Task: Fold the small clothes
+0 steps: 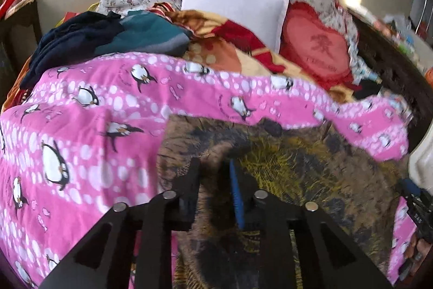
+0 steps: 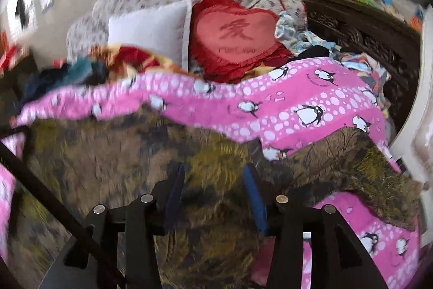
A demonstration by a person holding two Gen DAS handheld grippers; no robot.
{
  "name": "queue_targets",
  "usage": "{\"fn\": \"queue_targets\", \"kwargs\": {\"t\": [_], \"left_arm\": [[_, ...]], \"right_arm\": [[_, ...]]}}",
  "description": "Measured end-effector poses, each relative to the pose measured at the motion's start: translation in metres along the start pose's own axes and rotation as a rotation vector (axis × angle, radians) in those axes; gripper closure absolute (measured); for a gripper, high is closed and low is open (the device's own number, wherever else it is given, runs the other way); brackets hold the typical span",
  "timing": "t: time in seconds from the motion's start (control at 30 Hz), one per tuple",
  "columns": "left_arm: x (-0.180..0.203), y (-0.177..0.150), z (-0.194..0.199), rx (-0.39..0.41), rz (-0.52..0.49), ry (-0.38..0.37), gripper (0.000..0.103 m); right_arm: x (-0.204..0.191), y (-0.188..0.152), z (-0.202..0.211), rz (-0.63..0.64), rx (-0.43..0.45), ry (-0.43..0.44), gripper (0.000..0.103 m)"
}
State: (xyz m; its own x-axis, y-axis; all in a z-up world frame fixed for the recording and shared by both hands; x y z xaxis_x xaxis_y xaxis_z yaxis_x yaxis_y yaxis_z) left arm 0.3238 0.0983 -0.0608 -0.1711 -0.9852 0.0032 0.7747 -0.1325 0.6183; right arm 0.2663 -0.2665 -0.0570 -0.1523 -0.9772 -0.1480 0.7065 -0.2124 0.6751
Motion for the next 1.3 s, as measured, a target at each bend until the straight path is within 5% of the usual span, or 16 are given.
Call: {"fn": "queue_targets", "kwargs": {"t": [0.13, 0.23, 0.4, 0.5, 0.63, 0.77, 0.87, 1.13, 1.3], "left_arm": [[0.002, -0.006, -0.004, -0.008, -0.021, 0.031, 0.080], [0.000, -0.010, 0.007, -0.014, -0.002, 0.018, 0.074], [0.012, -0.028, 0.037, 0.048, 0.026, -0.038, 0.045], [0.023, -0.039, 0.036, 0.033, 0.028, -0.053, 0.044], [0.037, -0.056, 0.012, -0.057, -0.003, -0.005, 0.041], [0.042, -0.058, 0.015, -0.059, -0.019, 0.008, 0.041], [0.044, -0.055, 0.027, -0.050, 0.008, -0.039, 0.036], [0.065, -0.051, 0.042, -0.023, -0.007, -0.091, 0.031], [0.077, -0.053, 0.037, -0.046, -0.022, -0.098, 0.030]], "right_arm": [[0.009, -0.028, -0.013, 0.094, -0.020, -0.137, 0.056], [0.037, -0.040, -0.011, 0.037, -0.061, -0.115, 0.056], [0.066, -0.033, 0.016, -0.093, -0.022, -0.025, 0.056], [0.058, -0.025, 0.018, -0.103, 0.007, 0.002, 0.056], [0.048, -0.026, -0.020, -0.134, -0.074, 0.004, 0.055], [0.071, -0.024, -0.010, -0.233, -0.071, 0.097, 0.051], [0.111, -0.025, 0.016, -0.279, -0.019, 0.028, 0.038], [0.270, -0.050, 0.049, -0.554, -0.039, -0.225, 0.034], [0.330, -0.081, 0.056, -0.785, -0.054, -0.165, 0.031]]}}
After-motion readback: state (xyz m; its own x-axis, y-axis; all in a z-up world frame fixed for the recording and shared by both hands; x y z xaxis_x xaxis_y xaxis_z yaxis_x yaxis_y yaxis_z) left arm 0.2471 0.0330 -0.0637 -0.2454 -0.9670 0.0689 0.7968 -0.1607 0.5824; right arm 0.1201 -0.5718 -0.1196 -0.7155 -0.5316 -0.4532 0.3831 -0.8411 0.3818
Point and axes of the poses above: each gripper's, at about its wrist camera, not at the fingertips, and z roughly against the way its jaws point, x to its right, y to its top, the point moved 2 cm from there along -z, roughly the way its jaws point, and after that the axes turned 13 degrees about -z, right-handed, at the moved point
